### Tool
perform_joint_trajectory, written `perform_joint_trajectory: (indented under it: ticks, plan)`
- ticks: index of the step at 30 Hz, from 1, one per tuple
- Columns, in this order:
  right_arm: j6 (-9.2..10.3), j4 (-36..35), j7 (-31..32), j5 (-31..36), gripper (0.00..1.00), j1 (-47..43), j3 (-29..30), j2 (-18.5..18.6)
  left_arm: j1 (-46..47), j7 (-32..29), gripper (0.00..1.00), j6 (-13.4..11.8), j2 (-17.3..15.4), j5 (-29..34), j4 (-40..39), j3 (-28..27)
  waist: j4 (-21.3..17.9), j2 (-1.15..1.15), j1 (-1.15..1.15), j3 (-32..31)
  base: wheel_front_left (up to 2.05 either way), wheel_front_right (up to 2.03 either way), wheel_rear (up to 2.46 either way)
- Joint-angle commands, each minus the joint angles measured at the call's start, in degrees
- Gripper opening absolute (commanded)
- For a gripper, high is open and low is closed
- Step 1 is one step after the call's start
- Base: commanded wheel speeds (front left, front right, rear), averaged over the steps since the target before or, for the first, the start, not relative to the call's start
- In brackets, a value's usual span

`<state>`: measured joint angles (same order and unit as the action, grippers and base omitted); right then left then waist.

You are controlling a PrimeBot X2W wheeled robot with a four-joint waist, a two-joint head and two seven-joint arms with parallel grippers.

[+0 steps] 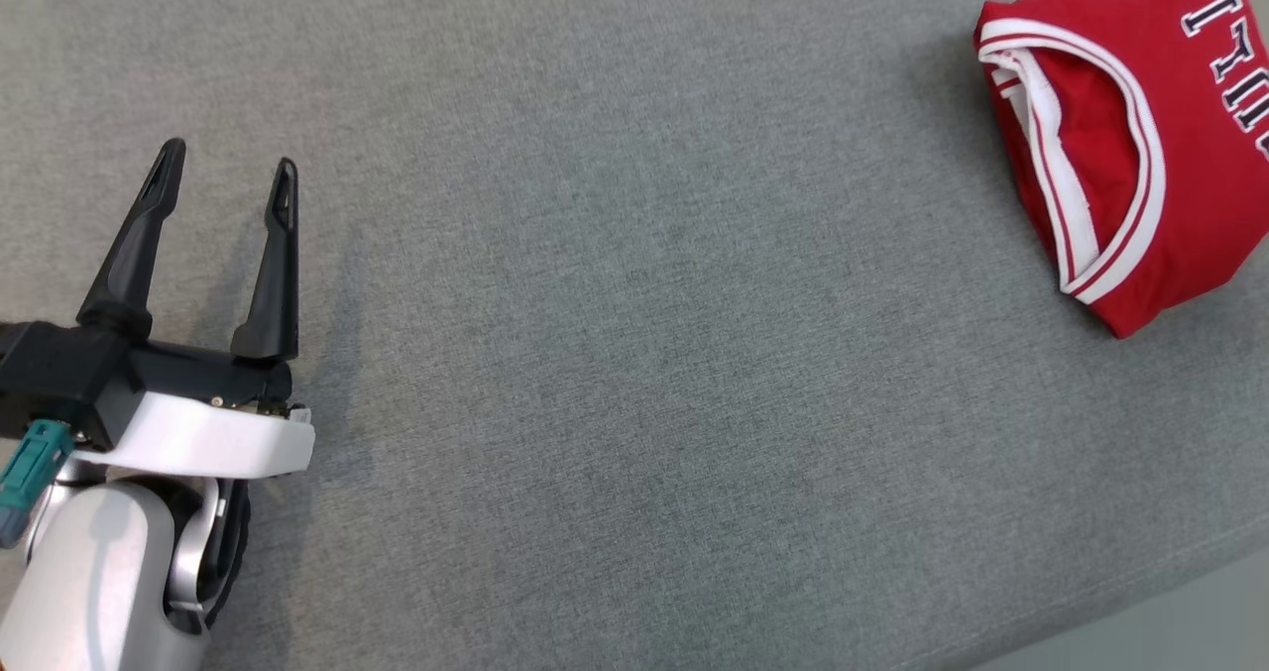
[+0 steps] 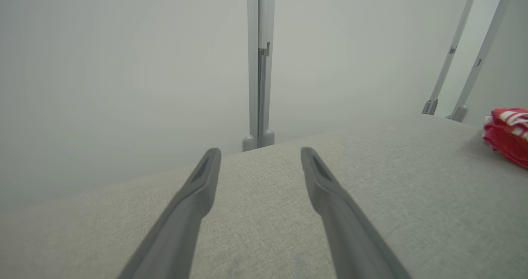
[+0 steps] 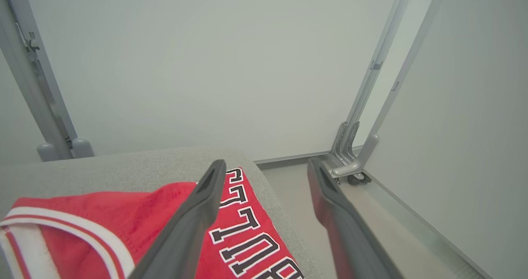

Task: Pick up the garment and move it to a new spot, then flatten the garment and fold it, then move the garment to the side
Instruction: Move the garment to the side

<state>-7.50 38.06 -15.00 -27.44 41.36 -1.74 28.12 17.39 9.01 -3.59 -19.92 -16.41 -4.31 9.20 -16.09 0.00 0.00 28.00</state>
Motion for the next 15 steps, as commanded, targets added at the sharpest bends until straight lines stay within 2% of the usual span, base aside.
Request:
perform_joint_trajectory:
  ticks: [1,4,8,15]
  plan:
    - [0.01,-2.0,-0.3,1.0,1.0,-2.9,1.6,-1.8,-1.1,0.6,1.0,-0.5,0.1,-0.5,0.3,-0.5,0.7,0.0,0.0,-2.5,0.0,0.0,0.0]
    - [0.01,-9.3,-0.3,4.8,1.0,-8.9,6.3,-6.8,-3.6,1.3,1.0,-1.5,1.5,-2.4,0.4,-1.4,1.9,0.0,0.0,-6.0,0.0,0.0,0.0]
    - [0.01,-17.3,-0.2,8.3,1.0,-14.3,8.4,-11.9,-6.0,2.1,1.0,-1.9,1.9,-3.9,0.6,-2.3,3.7,0.0,0.0,-9.0,0.0,0.0,0.0]
    - [0.0,-31.6,3.2,13.5,1.0,-23.7,7.3,-17.8,-9.9,3.3,1.0,-2.7,3.1,-5.5,1.4,-3.3,7.7,0.0,0.0,-13.4,0.0,0.0,0.0]
